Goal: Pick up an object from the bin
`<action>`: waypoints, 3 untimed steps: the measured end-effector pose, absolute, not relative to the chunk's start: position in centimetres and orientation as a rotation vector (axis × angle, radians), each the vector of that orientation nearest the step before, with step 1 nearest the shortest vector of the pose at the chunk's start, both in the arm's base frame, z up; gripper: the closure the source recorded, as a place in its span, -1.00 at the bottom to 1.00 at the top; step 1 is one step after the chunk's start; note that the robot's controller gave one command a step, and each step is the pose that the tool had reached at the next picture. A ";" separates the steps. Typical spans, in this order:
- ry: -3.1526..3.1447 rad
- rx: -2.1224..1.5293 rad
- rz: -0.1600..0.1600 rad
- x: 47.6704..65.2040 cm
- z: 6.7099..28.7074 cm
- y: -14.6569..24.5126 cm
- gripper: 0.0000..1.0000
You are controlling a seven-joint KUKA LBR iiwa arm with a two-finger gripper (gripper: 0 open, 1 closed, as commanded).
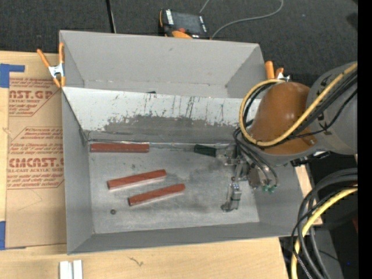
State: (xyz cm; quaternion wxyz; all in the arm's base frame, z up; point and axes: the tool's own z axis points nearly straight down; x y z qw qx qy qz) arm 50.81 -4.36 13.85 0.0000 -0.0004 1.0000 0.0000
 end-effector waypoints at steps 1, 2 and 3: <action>3.137 -0.035 0.004 59.1 9.5 -0.6 -1.00; 3.122 0.358 0.005 55.3 10.8 7.9 -1.00; 3.130 0.270 0.003 48.7 7.1 12.4 -1.00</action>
Offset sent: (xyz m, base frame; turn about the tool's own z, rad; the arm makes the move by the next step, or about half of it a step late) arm 0.0813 0.0348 -0.0415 -0.0174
